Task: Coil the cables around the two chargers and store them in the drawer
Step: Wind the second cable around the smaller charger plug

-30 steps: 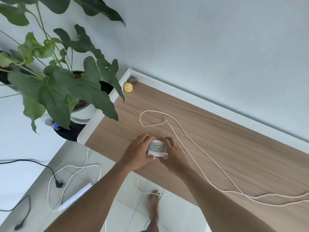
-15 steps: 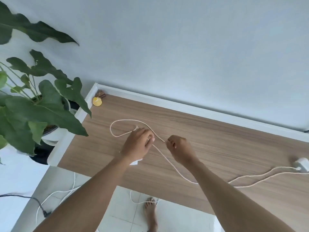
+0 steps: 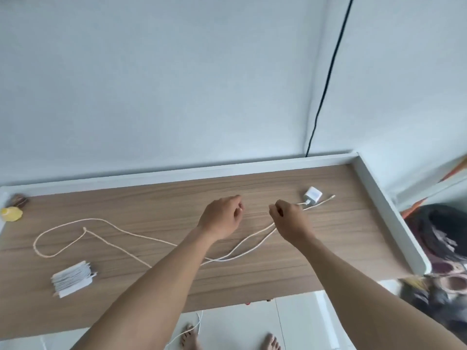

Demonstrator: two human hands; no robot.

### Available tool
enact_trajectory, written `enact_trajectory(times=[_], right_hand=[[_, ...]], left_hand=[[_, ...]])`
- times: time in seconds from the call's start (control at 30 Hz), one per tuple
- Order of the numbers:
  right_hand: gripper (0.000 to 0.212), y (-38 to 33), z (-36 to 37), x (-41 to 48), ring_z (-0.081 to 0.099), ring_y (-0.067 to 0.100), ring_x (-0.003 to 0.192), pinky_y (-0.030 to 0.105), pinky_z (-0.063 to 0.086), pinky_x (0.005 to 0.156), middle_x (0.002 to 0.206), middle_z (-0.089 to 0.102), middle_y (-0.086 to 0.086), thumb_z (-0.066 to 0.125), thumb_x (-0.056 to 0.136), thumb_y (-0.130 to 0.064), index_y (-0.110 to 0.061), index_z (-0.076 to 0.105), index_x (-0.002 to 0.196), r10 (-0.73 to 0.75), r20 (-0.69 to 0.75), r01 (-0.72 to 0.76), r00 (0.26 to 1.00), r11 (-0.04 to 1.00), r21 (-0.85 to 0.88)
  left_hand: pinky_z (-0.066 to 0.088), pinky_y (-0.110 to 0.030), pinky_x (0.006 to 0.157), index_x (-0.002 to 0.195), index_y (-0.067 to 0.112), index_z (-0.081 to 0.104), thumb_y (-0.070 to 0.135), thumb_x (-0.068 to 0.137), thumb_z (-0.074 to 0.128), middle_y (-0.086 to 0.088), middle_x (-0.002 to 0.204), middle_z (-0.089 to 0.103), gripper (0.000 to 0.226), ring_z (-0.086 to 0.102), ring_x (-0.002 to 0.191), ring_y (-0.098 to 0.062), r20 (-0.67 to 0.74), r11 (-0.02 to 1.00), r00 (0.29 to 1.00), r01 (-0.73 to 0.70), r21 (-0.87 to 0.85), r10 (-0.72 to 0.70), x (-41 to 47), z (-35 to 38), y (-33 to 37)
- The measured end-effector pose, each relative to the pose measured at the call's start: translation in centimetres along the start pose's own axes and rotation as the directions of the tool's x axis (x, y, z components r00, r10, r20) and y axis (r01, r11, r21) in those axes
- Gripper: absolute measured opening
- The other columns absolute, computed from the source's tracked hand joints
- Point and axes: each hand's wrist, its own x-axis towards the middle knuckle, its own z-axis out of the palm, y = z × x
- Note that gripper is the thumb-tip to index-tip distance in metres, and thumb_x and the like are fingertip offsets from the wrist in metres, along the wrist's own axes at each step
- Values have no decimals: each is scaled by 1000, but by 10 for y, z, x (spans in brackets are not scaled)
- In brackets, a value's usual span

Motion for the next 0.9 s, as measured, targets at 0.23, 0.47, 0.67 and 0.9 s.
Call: enact_trajectory(times=[0.23, 0.47, 0.67, 0.9], right_hand=[[21, 129, -68, -10, 54, 27, 67, 38, 46, 62, 64, 56, -3, 48, 93, -33, -18, 58, 82, 176, -108, -165, 978, 981, 101], [12, 191, -81, 1, 58, 22, 74, 35, 48, 68, 76, 62, -4, 53, 92, -29, -21, 61, 96, 201, -104, -184, 974, 970, 156], [20, 215, -67, 14, 58, 18, 78, 33, 48, 75, 83, 59, -8, 53, 92, -28, -26, 59, 110, 148, -52, -136, 988, 971, 195], [22, 237, -60, 17, 56, 16, 79, 33, 49, 75, 85, 58, -7, 53, 91, -28, -25, 57, 113, 163, -1, -158, 987, 957, 245]], left_hand=[[50, -32, 73, 104, 19, 61, 24, 91, 53, 4, 97, 68, 16, 63, 84, -19, 23, 999, 999, -47, -28, 48, 61, 84, 93], [47, -40, 87, 119, 14, 56, 30, 93, 54, -6, 118, 61, 31, 56, 108, -28, -2, 1000, 1000, -14, 18, 14, 108, 143, 143], [41, -44, 94, 136, 11, 42, 43, 91, 56, -12, 132, 47, 56, 45, 121, -33, 5, 985, 992, 127, 112, -129, 139, 176, 154], [42, -40, 94, 128, 14, 50, 54, 81, 65, -8, 126, 52, 63, 48, 117, -30, -17, 954, 965, 260, 152, -260, 153, 210, 161]])
